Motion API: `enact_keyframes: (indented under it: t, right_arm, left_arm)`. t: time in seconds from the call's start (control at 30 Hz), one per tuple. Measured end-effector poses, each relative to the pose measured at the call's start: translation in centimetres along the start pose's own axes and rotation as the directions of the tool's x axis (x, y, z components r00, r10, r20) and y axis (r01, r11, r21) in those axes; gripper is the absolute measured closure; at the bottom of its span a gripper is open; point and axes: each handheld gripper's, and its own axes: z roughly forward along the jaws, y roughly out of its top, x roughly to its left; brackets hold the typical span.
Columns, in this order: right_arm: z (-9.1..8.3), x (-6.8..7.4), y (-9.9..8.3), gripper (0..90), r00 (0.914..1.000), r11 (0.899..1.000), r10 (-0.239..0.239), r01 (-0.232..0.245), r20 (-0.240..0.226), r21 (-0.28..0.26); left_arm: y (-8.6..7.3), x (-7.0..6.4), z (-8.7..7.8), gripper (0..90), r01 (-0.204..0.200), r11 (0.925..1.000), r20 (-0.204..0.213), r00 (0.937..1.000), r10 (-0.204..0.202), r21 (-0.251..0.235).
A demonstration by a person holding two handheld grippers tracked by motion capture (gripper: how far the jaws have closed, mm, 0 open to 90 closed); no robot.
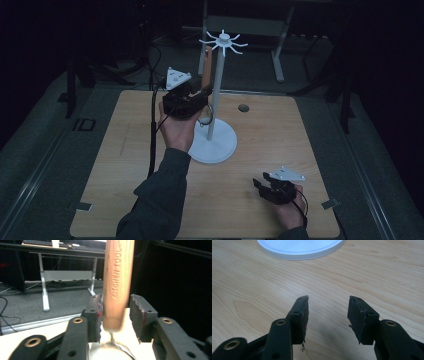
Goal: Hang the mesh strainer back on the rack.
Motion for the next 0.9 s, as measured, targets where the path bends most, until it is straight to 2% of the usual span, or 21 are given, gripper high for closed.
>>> enact_keyframes:
  t: [0.17,0.5,0.9]
  right_arm:
    - [0.04,0.05,0.00,50.9,1.0000,1.000,-0.001,0.001,0.001,0.002]
    - [0.05,0.04,0.00,50.8,1.0000,1.000,-0.002,0.002,0.001,0.001]
    - [0.07,0.07,-0.02,50.8,1.0000,1.000,0.000,0.000,0.002,0.003]
  left_arm:
    - [0.03,0.25,-0.31,55.9,0.004,0.9999,-0.001,1.0000,-0.004,-0.010]
    - [0.12,-0.09,-0.57,55.7,-0.008,0.9998,0.014,0.9999,0.009,-0.019]
    - [-0.27,-0.60,-0.63,55.7,-0.041,0.9990,0.050,0.9979,0.040,0.016]
